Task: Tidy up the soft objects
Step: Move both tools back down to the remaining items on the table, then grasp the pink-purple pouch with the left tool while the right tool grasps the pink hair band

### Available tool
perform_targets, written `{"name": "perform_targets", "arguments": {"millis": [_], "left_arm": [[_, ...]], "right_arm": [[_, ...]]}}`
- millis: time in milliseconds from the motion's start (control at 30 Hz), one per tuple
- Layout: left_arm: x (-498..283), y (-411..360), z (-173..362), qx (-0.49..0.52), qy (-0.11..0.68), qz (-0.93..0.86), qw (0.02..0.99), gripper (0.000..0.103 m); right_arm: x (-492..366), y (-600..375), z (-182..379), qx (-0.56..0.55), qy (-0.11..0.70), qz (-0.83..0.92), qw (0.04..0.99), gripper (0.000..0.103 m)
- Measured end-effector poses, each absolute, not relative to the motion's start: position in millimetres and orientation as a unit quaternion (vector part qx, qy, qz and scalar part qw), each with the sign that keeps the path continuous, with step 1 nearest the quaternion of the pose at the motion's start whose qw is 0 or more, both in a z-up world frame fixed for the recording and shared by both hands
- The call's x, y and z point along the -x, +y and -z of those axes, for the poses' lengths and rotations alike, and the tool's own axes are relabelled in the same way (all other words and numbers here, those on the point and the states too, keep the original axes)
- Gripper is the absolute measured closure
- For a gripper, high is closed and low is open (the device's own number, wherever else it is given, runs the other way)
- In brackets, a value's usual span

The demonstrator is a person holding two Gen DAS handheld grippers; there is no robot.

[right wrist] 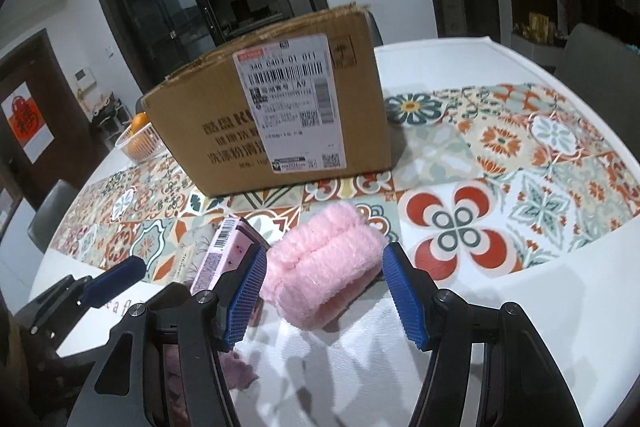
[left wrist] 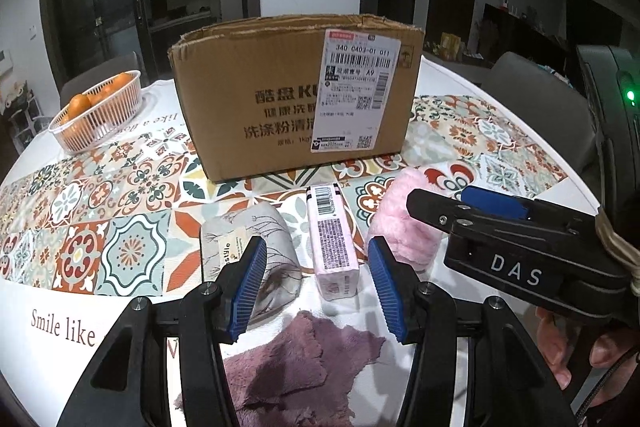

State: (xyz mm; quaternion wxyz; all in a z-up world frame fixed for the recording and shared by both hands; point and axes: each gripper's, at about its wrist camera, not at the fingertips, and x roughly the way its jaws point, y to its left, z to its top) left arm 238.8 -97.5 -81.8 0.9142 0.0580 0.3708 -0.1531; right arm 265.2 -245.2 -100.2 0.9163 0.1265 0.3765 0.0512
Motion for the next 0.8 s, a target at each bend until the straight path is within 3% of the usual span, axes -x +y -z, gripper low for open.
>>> {"name": "perform_targets", "arguments": {"millis": [600,733,800], "left_arm": [[-258,-110,106,-0.067,0.398,0.165,0.9,0.051],[-261,-112,110,-0.065,0.405,0.167,0.896,0.052],[-263,-112,111,-0.062,0.408,0.169,0.895,0.06]], "right_arm": [[-286,-242,130,-0.126,0.414,-0.056,0.9,0.042],[-287,-243,137,-0.127,0.42,-0.057,0.897,0.055],[-286,-243,137,-0.125,0.418,-0.054,0.898,0.059]]}}
